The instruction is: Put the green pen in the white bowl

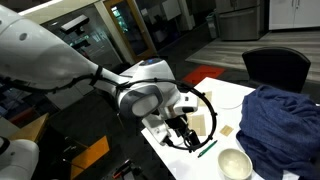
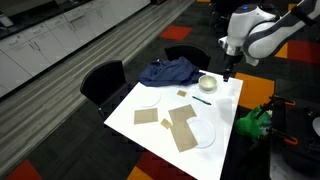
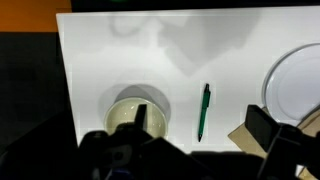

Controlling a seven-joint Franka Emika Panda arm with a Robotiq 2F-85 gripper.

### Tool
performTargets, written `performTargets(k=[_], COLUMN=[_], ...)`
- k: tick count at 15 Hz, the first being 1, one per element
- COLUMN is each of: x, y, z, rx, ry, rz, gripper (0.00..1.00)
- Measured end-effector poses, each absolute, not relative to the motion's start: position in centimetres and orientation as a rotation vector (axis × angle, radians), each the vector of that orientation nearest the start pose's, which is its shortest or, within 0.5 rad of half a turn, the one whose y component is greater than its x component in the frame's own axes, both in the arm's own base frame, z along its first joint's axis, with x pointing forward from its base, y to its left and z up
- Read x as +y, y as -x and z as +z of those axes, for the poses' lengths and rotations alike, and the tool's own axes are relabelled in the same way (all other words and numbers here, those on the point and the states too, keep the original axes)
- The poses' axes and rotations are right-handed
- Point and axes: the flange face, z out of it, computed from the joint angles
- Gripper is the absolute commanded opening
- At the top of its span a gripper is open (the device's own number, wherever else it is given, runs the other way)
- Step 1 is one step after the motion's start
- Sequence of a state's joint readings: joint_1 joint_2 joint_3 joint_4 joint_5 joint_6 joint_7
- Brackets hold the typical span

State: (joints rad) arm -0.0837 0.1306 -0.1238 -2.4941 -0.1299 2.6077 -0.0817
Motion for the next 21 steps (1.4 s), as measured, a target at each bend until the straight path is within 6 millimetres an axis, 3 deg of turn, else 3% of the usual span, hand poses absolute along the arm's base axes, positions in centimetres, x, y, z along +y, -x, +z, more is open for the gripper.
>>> performTargets(k=[4, 14, 21], x=[-9.0, -8.8, -7.9], y=[-46.4, -46.8, -47.7], z=[20.6, 19.7, 15.4], rx=[-0.036, -0.051, -0.150], ry=[3.244, 3.245, 3.230], rz=[0.034, 0.045, 0.010], gripper=[1.00, 1.00, 1.00])
